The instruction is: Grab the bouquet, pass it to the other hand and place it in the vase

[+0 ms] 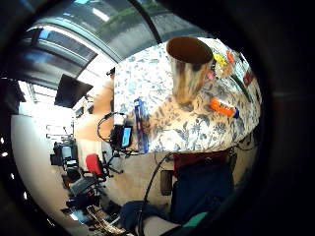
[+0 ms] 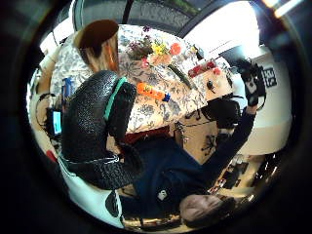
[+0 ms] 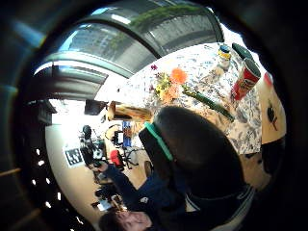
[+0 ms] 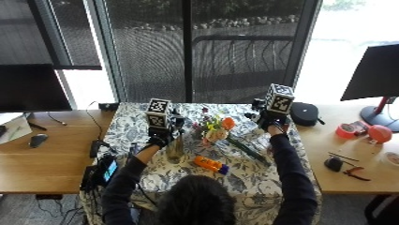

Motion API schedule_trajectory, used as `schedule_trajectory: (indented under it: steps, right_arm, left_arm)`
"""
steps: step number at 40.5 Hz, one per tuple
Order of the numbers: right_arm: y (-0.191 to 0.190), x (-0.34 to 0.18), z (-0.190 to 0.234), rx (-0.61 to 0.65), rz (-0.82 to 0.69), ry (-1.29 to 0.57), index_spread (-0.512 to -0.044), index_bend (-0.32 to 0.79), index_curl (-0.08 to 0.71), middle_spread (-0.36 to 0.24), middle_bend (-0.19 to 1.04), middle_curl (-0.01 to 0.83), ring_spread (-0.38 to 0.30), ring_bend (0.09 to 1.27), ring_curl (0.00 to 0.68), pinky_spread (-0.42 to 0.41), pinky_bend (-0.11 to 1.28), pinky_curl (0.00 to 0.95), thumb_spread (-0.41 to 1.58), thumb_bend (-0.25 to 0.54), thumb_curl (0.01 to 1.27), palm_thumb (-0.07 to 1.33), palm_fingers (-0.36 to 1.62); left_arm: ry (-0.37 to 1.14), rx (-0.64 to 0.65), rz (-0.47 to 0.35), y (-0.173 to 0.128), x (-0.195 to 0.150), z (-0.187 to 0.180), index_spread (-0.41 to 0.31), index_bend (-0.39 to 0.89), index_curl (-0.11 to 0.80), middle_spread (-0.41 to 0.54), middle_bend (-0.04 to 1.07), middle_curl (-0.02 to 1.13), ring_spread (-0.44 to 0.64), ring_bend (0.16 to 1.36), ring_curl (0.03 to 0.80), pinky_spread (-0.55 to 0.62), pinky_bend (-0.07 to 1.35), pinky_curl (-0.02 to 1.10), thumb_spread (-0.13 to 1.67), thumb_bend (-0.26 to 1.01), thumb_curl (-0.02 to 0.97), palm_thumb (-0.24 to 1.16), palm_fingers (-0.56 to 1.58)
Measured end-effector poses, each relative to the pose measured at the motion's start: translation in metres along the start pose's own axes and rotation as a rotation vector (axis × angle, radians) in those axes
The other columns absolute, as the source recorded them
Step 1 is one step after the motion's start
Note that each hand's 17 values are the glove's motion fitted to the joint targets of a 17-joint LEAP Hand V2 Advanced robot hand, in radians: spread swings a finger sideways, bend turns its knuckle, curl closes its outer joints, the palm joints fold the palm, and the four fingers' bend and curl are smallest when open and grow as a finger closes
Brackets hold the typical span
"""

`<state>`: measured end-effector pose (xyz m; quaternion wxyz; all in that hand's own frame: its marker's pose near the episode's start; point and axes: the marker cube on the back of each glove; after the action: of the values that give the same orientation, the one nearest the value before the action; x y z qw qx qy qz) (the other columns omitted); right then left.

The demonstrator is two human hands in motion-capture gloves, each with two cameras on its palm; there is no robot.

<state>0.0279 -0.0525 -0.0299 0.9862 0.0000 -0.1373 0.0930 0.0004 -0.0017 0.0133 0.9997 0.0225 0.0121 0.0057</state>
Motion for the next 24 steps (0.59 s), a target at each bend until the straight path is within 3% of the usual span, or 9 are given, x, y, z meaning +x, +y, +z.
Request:
schedule_trajectory:
  steps: [6,10,16,18,22,24]
  right_arm:
    - [-0.003,0.004,0.002,0.007,0.045,-0.067,-0.296,0.11,0.170,-0.017,0.26,0.333,-0.029,0.57,0.301,0.147,0.55,0.337,1.18,-0.012,0.23,0.32,0.39]
    - [-0.043,0.030,0.037,-0.056,0.133,-0.095,-0.297,0.10,0.172,-0.009,0.23,0.332,-0.015,0.55,0.304,0.167,0.58,0.351,1.16,-0.011,0.24,0.34,0.34]
    - [-0.063,0.052,0.074,-0.142,0.223,-0.161,-0.295,0.10,0.168,-0.010,0.21,0.338,-0.004,0.54,0.303,0.192,0.62,0.360,1.15,0.008,0.27,0.43,0.34]
    - [-0.061,0.058,0.088,-0.247,0.315,-0.179,-0.290,0.11,0.171,-0.014,0.21,0.342,-0.002,0.52,0.299,0.195,0.63,0.360,1.14,0.014,0.28,0.47,0.36]
    - [-0.036,0.063,0.113,-0.645,0.608,-0.197,-0.275,0.11,0.177,-0.019,0.21,0.348,0.002,0.50,0.298,0.191,0.64,0.361,1.12,0.021,0.30,0.53,0.38]
    - [-0.033,0.066,0.128,-0.740,0.678,-0.196,-0.272,0.11,0.180,-0.021,0.21,0.351,0.003,0.50,0.300,0.191,0.65,0.365,1.11,0.023,0.31,0.56,0.38]
  left_arm:
    - [0.032,-0.003,0.070,0.015,0.019,-0.007,0.017,0.08,0.182,0.266,0.20,0.31,0.31,0.68,0.292,0.34,0.51,0.34,1.23,-0.01,0.258,0.30,0.04]
    - [0.061,-0.014,0.103,0.020,0.032,-0.012,0.024,0.09,0.176,0.274,0.20,0.32,0.32,0.69,0.295,0.34,0.52,0.35,1.24,-0.01,0.261,0.31,0.03]
    - [-0.004,0.032,0.112,0.008,0.042,-0.004,0.029,0.10,0.176,0.281,0.20,0.33,0.32,0.70,0.296,0.34,0.53,0.35,1.24,-0.01,0.264,0.31,0.02]
    - [-0.018,0.042,0.118,0.004,0.044,0.000,0.030,0.11,0.176,0.285,0.20,0.33,0.32,0.70,0.295,0.34,0.53,0.35,1.25,-0.01,0.265,0.31,0.02]
    - [-0.014,0.023,0.123,0.000,0.048,0.005,0.028,0.11,0.177,0.288,0.20,0.33,0.31,0.71,0.296,0.34,0.54,0.35,1.25,-0.01,0.266,0.31,0.02]
    - [-0.015,0.010,0.119,0.000,0.047,0.005,0.028,0.11,0.177,0.294,0.20,0.33,0.32,0.71,0.297,0.34,0.55,0.36,1.25,-0.01,0.269,0.31,0.01]
